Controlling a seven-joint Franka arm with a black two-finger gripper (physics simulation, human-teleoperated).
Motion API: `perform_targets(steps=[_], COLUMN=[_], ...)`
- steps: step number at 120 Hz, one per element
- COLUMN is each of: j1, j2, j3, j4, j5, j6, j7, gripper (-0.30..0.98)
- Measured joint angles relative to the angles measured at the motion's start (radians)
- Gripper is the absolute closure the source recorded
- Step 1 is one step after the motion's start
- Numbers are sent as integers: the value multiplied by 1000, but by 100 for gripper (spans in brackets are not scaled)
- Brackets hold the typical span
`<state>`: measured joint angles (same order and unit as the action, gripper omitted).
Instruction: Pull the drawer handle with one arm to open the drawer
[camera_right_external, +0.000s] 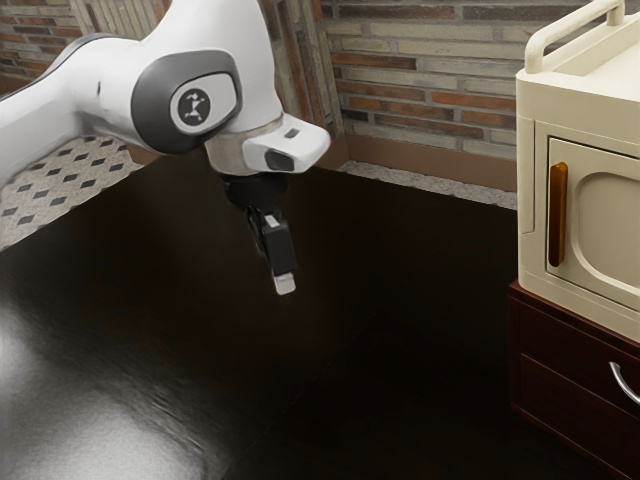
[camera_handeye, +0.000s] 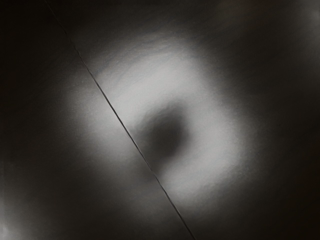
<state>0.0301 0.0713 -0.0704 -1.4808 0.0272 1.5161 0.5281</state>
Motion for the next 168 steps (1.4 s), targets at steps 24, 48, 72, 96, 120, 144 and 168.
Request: perform_targets(steps=[24,48,72,96,120,144,168], j1=[8,23,-25,-42,39,156,90], j2=[-6,-42,-102,-103,-98,-88,-67], j3=[-35,-219,-402,-515,-570,-698,-718], j4=[-3,-29,-66,-65,-66,-65,-69], j5=[-12,-29,-9,23,42,115,138], j6=[51,56,48,44,77,121,179], j7=[91,214,355,467,548,607,650], gripper=[0,0,0,0,0,4,14])
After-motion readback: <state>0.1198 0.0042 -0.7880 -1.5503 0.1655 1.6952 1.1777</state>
